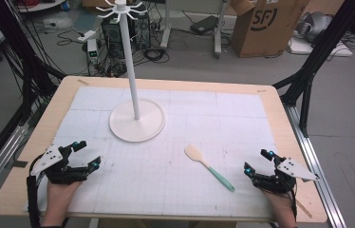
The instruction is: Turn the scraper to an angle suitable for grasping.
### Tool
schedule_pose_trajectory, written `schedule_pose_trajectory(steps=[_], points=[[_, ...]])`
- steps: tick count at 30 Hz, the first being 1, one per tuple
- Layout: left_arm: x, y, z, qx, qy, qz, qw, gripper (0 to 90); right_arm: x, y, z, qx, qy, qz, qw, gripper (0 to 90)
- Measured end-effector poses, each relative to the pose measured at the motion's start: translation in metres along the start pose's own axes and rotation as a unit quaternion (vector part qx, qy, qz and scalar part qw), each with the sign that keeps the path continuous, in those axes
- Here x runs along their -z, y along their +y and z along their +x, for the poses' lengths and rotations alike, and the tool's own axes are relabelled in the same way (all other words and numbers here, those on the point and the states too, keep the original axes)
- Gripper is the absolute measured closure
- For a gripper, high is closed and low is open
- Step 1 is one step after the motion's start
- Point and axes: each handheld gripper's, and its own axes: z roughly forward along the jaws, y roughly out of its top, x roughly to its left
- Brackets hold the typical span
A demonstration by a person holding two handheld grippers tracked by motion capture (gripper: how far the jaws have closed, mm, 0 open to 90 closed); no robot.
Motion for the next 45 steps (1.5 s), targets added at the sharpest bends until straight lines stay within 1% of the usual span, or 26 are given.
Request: schedule_pose_trajectory(steps=[2,4,6,8,11,12,16,17,19,22,24,25,26,27,29,32,36,38,39,41,42,45], points=[[0.000,0.000,-0.001,-0.001,0.001,-0.001,1.0000,13.7,0.000,0.000,-0.001,-0.005,0.004,-0.001,1.0000,15.0],[0.000,0.000,-0.001,-0.003,0.001,-0.001,1.0000,13.7,0.000,0.000,-0.003,-0.016,0.003,-0.001,0.9999,15.0],[0.000,0.000,-0.001,-0.002,0.000,-0.001,1.0000,13.7,0.000,0.000,-0.003,-0.019,0.006,0.001,0.9998,15.0],[0.000,0.000,-0.001,-0.001,0.001,-0.001,1.0000,13.7,-0.001,0.001,-0.002,-0.012,0.002,0.005,0.9999,15.4],[0.000,0.000,0.000,0.002,-0.001,-0.001,1.0000,13.6,-0.002,0.003,0.001,0.008,0.002,0.023,0.9997,15.8],[0.000,0.000,0.000,0.002,-0.001,-0.001,1.0000,13.6,-0.002,0.004,0.003,0.009,0.002,0.028,0.9996,16.3],[0.000,0.000,0.001,0.004,-0.002,-0.001,1.0000,13.5,0.001,0.011,0.009,0.014,0.015,0.031,0.9993,19.2],[0.000,0.000,0.001,0.004,-0.002,-0.001,1.0000,13.5,0.002,0.013,0.010,0.017,0.020,0.031,0.9992,19.5],[0.000,0.000,0.000,0.002,-0.003,-0.002,1.0000,13.5,0.001,0.016,0.015,0.016,0.032,0.033,0.9988,21.6],[0.000,0.000,0.000,-0.001,-0.003,-0.001,1.0000,13.5,-0.003,0.019,0.022,0.020,0.043,0.039,0.9981,22.9],[0.000,0.000,0.000,-0.002,-0.003,-0.001,1.0000,13.5,-0.008,0.022,0.027,0.021,0.056,0.046,0.9972,24.8],[0.000,0.000,-0.001,-0.002,-0.002,-0.001,1.0000,13.5,-0.008,0.022,0.027,0.021,0.056,0.046,0.9972,24.8],[0.000,0.000,0.000,-0.002,-0.003,-0.001,1.0000,13.5,-0.014,0.025,0.031,0.025,0.065,0.055,0.9960,27.7],[0.000,0.000,0.000,-0.001,-0.003,-0.001,1.0000,13.5,-0.017,0.026,0.033,0.028,0.071,0.059,0.9954,28.3],[0.000,0.000,0.000,-0.001,-0.003,-0.001,1.0000,13.5,-0.025,0.029,0.039,0.036,0.087,0.070,0.9931,33.0],[0.000,0.000,0.000,0.000,-0.003,-0.001,1.0000,13.5,-0.039,0.032,0.048,0.044,0.103,0.092,0.9894,36.7],[0.000,0.000,0.000,-0.002,-0.004,-0.001,1.0000,13.5,-0.058,0.032,0.059,0.054,0.106,0.116,0.9860,39.9],[0.000,0.000,0.000,-0.002,-0.003,-0.001,1.0000,13.5,-0.065,0.031,0.064,0.059,0.104,0.131,0.9841,41.5],[0.000,0.000,0.000,-0.003,-0.003,-0.001,1.0000,13.5,-0.068,0.030,0.067,0.059,0.104,0.138,0.9832,42.8],[0.000,0.000,-0.001,-0.004,-0.003,-0.001,1.0000,13.5,-0.074,0.028,0.069,0.065,0.100,0.154,0.9808,45.3],[0.000,0.000,-0.001,-0.004,-0.004,0.000,1.0000,13.5,-0.077,0.027,0.070,0.066,0.102,0.163,0.9791,46.5],[0.000,0.000,-0.001,-0.005,-0.004,0.000,1.0000,13.6,-0.082,0.025,0.074,0.063,0.105,0.182,0.9758,52.0]])
